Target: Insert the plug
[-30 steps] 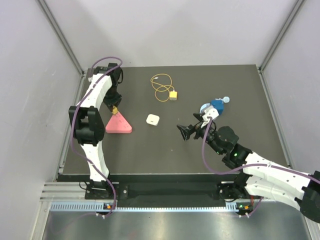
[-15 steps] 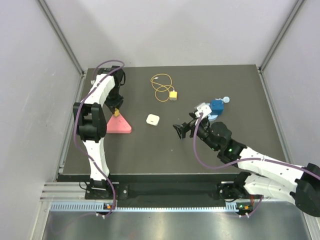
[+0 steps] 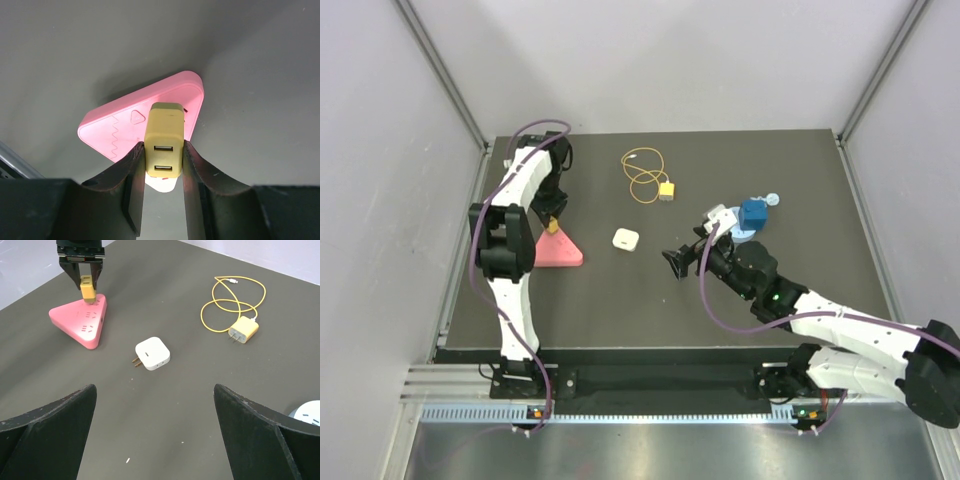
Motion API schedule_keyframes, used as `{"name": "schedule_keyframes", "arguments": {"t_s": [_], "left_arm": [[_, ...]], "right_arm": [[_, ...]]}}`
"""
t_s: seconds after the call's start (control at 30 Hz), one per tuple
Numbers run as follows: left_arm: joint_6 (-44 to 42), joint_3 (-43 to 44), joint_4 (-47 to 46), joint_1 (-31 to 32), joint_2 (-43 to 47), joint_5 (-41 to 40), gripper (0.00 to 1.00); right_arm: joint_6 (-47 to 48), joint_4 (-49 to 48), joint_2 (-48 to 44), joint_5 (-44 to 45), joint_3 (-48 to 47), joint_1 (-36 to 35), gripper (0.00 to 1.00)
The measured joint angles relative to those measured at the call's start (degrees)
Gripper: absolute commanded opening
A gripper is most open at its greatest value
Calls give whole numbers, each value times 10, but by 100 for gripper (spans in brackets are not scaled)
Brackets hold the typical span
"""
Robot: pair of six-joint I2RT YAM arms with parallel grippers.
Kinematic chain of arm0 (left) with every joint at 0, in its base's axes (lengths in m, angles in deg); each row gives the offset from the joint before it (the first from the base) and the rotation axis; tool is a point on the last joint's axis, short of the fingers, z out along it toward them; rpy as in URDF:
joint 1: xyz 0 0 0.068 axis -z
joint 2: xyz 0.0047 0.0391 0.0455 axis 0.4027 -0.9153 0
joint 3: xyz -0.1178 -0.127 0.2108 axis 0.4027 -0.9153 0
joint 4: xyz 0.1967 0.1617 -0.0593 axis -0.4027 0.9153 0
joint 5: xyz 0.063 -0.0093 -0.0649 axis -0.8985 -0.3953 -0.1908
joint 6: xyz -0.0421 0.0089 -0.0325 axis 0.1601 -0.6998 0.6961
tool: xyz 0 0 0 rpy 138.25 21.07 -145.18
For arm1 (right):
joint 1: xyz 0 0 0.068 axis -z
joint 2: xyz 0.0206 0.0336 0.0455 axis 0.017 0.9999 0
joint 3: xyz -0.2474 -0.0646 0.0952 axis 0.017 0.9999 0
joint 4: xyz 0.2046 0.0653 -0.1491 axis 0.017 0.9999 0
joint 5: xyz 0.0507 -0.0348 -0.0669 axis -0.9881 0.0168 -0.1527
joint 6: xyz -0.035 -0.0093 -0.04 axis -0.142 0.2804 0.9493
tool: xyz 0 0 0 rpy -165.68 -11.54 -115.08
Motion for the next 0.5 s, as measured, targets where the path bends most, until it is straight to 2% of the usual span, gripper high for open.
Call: {"name": "schedule_keyframes", "arguments": {"t_s": [0.5], "left_arm": [[-15, 15, 9, -2, -17, 0, 0]], "right_arm": [[0, 7, 10, 0, -7, 0, 100]]}}
